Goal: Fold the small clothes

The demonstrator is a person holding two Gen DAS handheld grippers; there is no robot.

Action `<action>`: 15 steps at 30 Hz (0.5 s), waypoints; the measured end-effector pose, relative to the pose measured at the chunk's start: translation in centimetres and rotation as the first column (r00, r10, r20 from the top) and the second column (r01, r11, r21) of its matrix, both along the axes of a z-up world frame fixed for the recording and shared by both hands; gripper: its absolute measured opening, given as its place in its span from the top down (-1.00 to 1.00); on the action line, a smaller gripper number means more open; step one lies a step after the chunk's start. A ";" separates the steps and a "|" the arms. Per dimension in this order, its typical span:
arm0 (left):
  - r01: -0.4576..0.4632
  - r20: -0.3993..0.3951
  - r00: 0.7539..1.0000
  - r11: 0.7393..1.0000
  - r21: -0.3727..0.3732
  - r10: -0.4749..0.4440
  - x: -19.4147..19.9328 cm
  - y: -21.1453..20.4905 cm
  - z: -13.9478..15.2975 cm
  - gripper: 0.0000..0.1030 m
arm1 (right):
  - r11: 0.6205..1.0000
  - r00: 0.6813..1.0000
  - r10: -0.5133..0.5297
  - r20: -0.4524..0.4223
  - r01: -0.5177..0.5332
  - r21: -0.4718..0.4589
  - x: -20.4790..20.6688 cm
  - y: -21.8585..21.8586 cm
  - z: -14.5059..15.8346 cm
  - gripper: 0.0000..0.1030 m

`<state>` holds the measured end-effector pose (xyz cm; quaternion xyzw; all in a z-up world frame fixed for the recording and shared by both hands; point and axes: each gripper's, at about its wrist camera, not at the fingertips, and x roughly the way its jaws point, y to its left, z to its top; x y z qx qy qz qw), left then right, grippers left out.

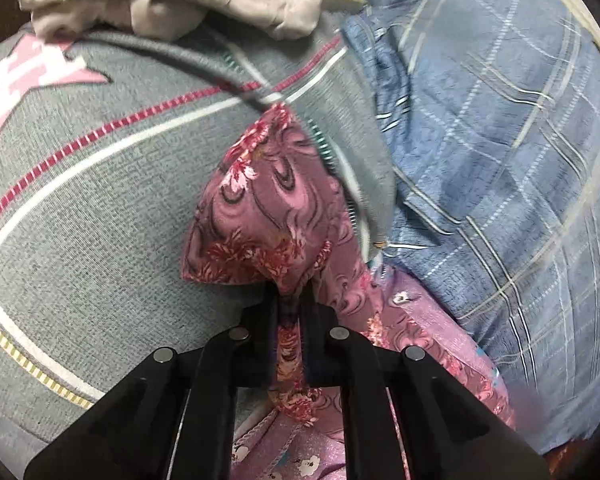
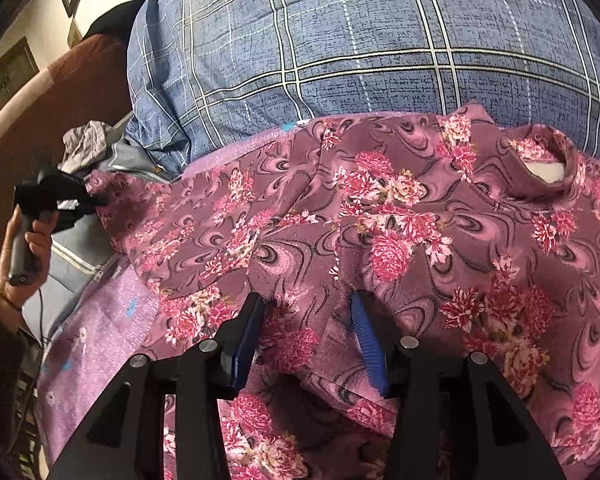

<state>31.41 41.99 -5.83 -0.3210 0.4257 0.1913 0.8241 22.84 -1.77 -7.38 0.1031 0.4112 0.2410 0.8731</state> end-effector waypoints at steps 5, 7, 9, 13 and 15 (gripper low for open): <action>0.054 0.055 0.997 0.998 0.030 -0.056 -1.0 -2.9 2.3 0.87 | 1.000 1.000 0.000 -0.009 0.000 0.024 0.1 -0.2 0.0 0.06; 0.086 0.068 0.994 0.994 0.060 -0.090 -1.0 -4.7 3.6 0.87 | 1.000 1.000 0.000 -0.014 0.001 0.029 0.2 -0.2 0.0 0.06; 0.120 0.082 0.989 0.990 0.080 -0.126 -0.8 -6.7 4.8 0.87 | 1.000 1.000 -0.004 -0.019 0.005 0.024 0.2 -0.2 0.2 0.06; 0.201 0.121 0.969 0.971 0.129 -0.216 -1.0 -12.0 7.1 0.87 | 1.000 0.999 -0.027 -0.035 0.027 -0.003 0.3 0.0 1.1 0.06; 0.235 0.139 0.956 0.958 0.161 -0.258 -1.7 -14.3 8.6 0.87 | 0.998 0.998 -0.048 -0.039 0.049 0.030 0.3 -0.6 1.9 0.05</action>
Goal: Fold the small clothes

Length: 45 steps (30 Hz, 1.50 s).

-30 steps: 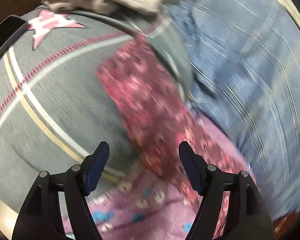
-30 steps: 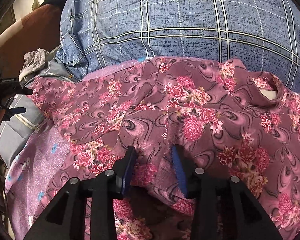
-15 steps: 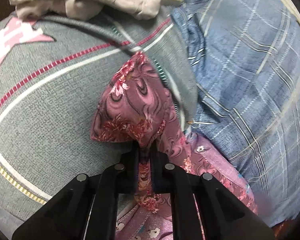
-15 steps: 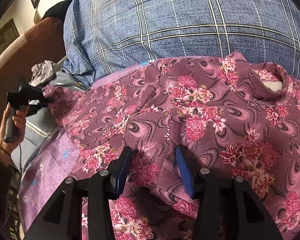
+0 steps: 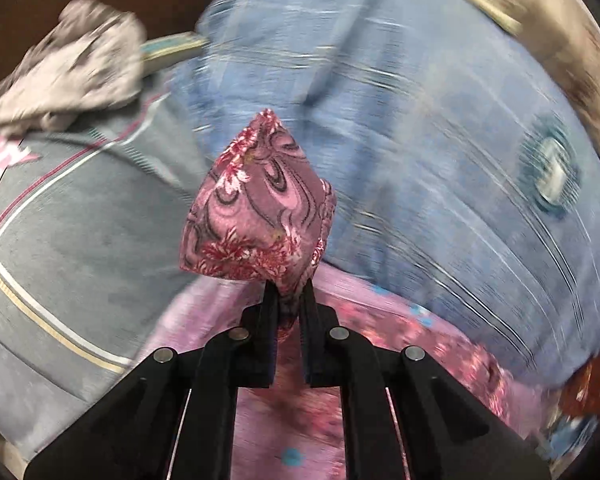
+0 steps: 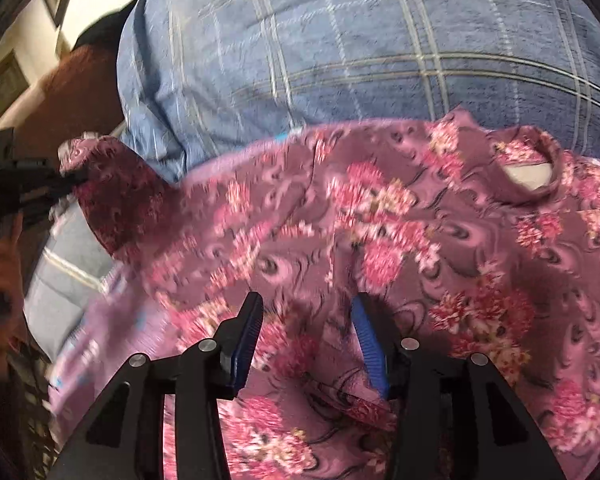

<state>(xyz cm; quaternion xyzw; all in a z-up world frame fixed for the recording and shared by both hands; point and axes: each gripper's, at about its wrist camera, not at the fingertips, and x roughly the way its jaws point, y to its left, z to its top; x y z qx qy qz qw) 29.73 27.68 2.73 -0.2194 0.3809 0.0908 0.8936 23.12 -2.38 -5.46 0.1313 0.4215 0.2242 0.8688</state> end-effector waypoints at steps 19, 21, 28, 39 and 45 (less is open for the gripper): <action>0.346 -0.118 0.931 0.938 -0.018 -0.346 -0.7 -26.4 -5.3 0.87 | 0.958 0.951 -0.288 -0.108 0.285 -0.039 -1.0 -16.9 1.8 -0.17; 0.367 -0.139 0.921 0.930 -0.011 -0.364 -0.8 -28.4 -6.3 0.87 | 0.956 0.946 -0.294 -0.137 0.290 -0.043 -1.3 -18.3 0.9 -0.17; 0.434 -0.207 0.889 0.895 0.102 -0.408 -2.4 -33.1 -8.1 0.68 | 0.947 0.934 -0.320 -0.156 0.321 -0.024 -2.0 -20.6 -0.6 -0.14; 0.196 -0.147 0.965 0.970 -0.144 -0.216 -7.2 -19.2 -7.6 -0.42 | 0.969 0.966 -0.246 -0.086 0.247 0.007 -1.8 -17.4 0.9 -0.26; 0.097 -0.202 0.964 0.938 -0.334 -0.171 -6.4 -13.6 -11.4 -0.42 | 0.961 0.954 -0.267 -0.136 0.275 0.040 0.4 -14.9 -0.2 -0.30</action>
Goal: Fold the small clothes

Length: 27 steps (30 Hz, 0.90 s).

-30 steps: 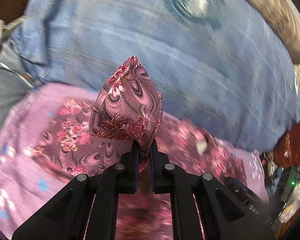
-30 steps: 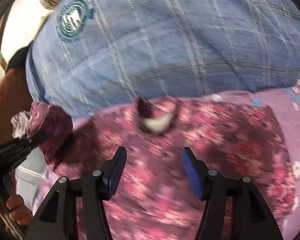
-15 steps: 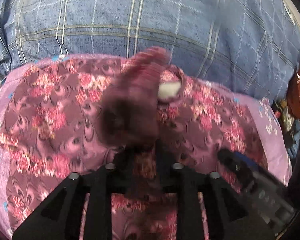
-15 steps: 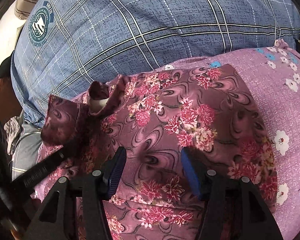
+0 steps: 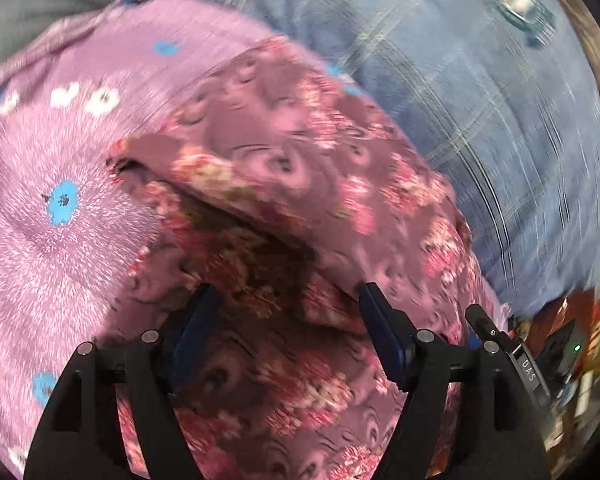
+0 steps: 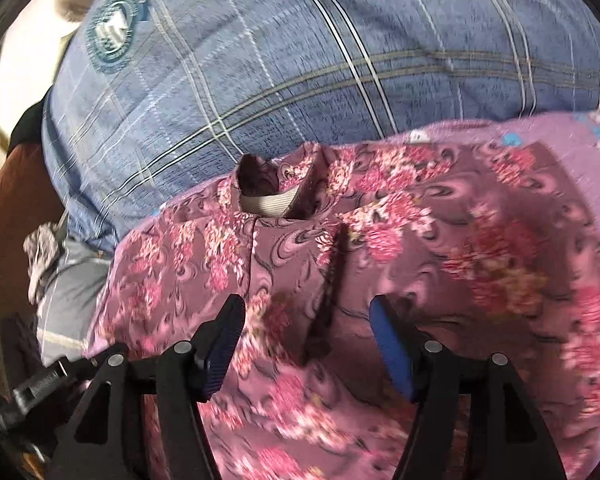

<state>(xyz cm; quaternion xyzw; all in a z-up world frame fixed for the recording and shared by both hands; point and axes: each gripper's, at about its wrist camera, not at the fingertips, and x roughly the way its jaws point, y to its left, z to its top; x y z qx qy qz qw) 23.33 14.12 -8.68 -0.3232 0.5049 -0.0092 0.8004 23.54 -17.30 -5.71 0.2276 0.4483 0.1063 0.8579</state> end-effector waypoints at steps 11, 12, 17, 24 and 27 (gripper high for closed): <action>-0.026 0.004 1.000 0.994 -0.102 0.027 -0.3 3.3 0.0 -0.42 | 0.997 0.983 0.007 0.181 -0.022 0.079 -1.1 0.0 2.8 0.96; -0.032 0.005 0.999 0.993 -0.110 0.033 -0.4 3.4 -0.1 -0.42 | 0.997 0.981 0.002 0.192 -0.018 0.081 -1.3 -0.4 3.3 0.96; -0.052 0.006 0.999 0.992 -0.111 0.053 -0.8 3.5 -0.1 -0.42 | 0.995 0.970 -0.082 0.228 0.065 0.081 -2.9 -4.7 4.7 0.96; -0.076 0.021 0.997 0.995 -0.065 0.077 -0.3 2.8 0.0 -0.26 | 0.967 0.961 -0.238 0.141 0.220 0.132 -3.4 -11.0 2.2 0.96; -0.107 0.011 0.994 0.994 0.021 0.107 -0.1 2.7 0.2 0.40 | 0.964 0.959 -0.239 0.155 0.216 0.154 -3.6 -11.6 2.5 0.96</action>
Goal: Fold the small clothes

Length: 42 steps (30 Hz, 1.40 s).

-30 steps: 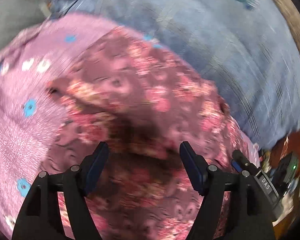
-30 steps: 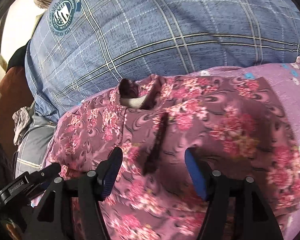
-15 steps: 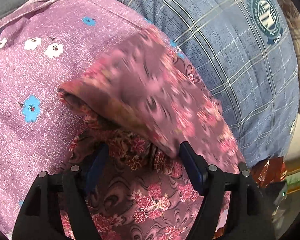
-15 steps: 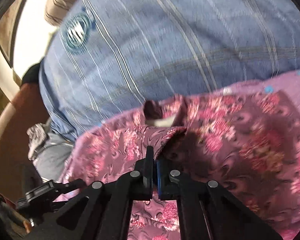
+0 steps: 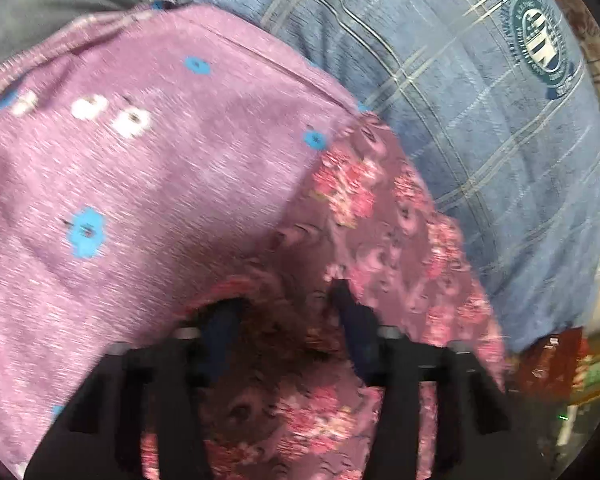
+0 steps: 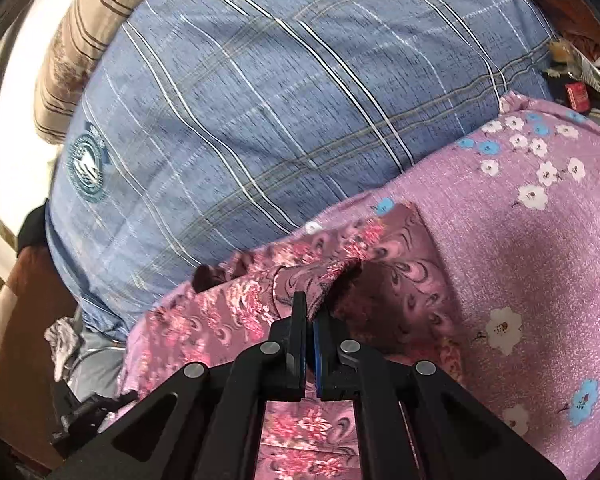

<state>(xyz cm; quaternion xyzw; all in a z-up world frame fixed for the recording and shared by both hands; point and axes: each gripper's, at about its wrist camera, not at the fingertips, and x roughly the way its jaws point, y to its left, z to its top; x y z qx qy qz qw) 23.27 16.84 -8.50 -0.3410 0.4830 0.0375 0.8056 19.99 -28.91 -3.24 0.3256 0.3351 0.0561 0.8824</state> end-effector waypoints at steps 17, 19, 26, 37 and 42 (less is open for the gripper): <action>-0.018 -0.049 0.999 0.998 0.055 0.021 -0.6 0.2 0.3 0.70 | 1.000 1.000 0.002 0.031 -0.002 -0.007 1.6 -0.3 0.4 0.96; -0.012 -0.074 0.997 0.998 0.058 0.016 -0.7 0.4 -0.2 0.70 | 0.999 1.000 -0.003 -0.005 0.002 -0.037 1.7 -0.3 0.2 0.96; 0.008 -0.073 0.997 0.998 0.058 -0.004 -1.2 0.2 0.2 0.65 | 0.992 0.988 0.011 -0.151 -0.029 -0.122 0.0 -0.1 -1.9 0.67; 0.109 -0.098 0.991 0.973 0.203 -0.091 -1.4 -1.9 0.3 0.40 | 0.961 0.955 0.132 -0.264 -0.189 -0.202 -0.8 2.6 -2.4 1.00; 0.196 -0.148 0.974 0.970 0.148 -0.174 -2.9 -2.5 1.1 0.12 | 0.981 0.979 0.081 -0.187 -0.112 -0.157 -3.6 0.3 2.1 0.77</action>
